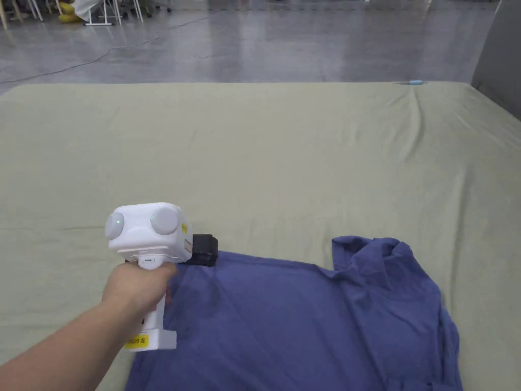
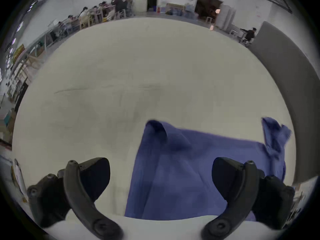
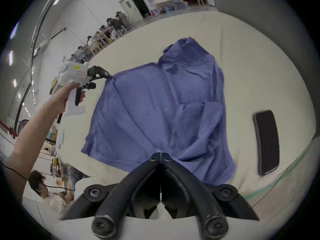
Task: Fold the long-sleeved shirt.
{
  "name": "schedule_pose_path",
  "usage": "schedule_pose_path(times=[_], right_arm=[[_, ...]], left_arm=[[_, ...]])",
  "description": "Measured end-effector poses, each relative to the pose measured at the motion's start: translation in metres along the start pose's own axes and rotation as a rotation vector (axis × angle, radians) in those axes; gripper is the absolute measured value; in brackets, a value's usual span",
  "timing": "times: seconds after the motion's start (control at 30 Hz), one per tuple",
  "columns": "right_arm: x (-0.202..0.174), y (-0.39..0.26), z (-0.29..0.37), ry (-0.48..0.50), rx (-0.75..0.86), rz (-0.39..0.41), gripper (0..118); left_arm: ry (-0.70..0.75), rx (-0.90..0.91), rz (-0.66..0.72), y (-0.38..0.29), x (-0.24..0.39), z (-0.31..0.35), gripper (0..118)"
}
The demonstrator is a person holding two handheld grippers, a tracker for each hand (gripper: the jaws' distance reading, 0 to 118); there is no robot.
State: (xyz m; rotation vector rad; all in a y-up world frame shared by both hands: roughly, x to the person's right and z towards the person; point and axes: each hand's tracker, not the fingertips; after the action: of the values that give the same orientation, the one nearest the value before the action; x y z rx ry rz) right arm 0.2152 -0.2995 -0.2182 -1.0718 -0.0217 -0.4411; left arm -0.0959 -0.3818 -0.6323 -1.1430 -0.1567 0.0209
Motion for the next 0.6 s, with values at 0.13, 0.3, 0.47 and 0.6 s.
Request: schedule_pose_path(times=[0.13, 0.3, 0.47, 0.6], right_arm=[[0.019, 0.007, -0.002, -0.072, -0.006, -0.017, 0], [0.041, 0.056, -0.013, -0.136, -0.019, -0.007, 0], [0.064, 0.167, -0.055, -0.159, 0.078, 0.076, 29], [0.092, 0.241, -0.123, -0.133, -0.023, -0.040, 117]], left_arm=[[0.016, -0.078, -0.069, 0.006, 0.015, -0.032, 106], [0.053, -0.030, -0.139, -0.002, 0.026, -0.009, 19], [-0.074, -0.011, -0.168, -0.005, 0.027, 0.029, 0], [-0.090, 0.017, -0.181, 0.001, 0.016, 0.050, 0]])
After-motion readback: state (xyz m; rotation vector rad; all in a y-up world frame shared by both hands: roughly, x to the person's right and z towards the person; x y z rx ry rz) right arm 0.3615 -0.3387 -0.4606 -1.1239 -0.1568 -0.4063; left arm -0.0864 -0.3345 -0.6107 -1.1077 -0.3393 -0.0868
